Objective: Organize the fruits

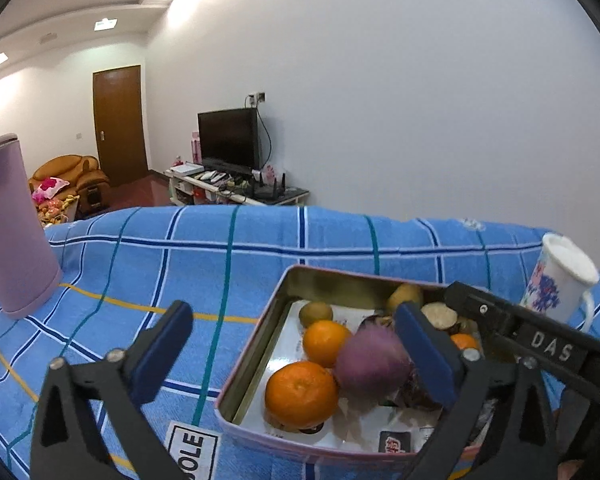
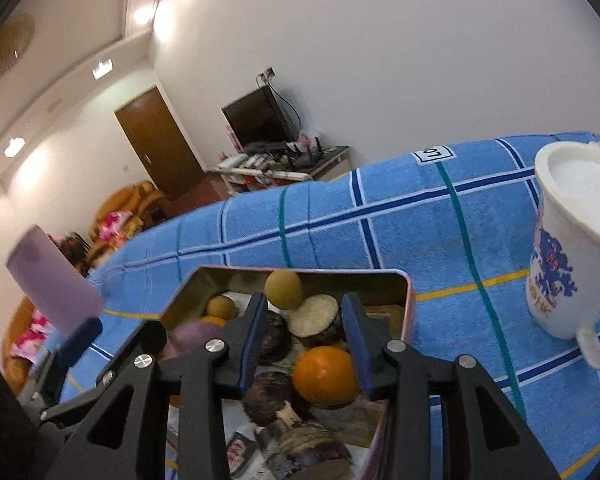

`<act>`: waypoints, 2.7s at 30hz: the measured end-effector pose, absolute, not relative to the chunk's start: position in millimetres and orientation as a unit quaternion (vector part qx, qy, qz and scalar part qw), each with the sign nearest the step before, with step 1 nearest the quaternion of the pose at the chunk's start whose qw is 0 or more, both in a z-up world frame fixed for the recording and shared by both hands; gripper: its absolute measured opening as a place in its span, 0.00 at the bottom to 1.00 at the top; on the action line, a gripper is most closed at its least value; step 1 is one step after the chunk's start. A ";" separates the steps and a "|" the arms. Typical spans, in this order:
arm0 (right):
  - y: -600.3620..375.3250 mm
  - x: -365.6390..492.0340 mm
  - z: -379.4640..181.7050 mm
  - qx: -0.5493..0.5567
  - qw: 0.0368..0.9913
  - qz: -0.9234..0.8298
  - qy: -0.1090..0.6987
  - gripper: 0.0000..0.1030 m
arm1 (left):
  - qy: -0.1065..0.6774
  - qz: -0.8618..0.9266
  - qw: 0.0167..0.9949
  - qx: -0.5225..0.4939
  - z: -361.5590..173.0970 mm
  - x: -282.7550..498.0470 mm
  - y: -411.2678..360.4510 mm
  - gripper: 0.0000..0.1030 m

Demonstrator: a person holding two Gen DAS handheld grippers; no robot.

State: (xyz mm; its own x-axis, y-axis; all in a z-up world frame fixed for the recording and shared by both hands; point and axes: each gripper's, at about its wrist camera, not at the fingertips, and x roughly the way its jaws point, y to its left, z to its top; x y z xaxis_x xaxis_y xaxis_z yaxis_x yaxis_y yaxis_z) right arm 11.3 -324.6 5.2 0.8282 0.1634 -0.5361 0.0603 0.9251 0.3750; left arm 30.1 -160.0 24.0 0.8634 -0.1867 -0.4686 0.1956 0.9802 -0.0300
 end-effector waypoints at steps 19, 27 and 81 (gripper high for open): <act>-281.2 -51.7 39.2 0.055 0.987 -0.114 0.102 0.82 | 0.180 -0.059 0.981 0.036 24.9 14.9 -151.1 1.00; -272.3 -74.4 42.5 0.036 0.989 -0.116 0.088 0.82 | 0.178 -0.063 0.982 0.023 25.1 -2.3 -143.3 1.00; -251.7 -149.4 48.6 -0.006 0.990 -0.127 0.054 0.82 | 0.162 -0.095 0.982 0.035 29.7 -61.4 -134.8 1.00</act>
State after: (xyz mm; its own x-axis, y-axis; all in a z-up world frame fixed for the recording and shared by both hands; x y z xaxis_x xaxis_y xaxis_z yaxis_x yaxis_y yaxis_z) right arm -149.4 -251.7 48.6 0.9620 -0.2520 -0.1051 0.2507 0.9677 -0.0260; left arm -61.4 -134.8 29.7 0.9295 -0.1753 -0.3246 0.1980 0.9795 0.0380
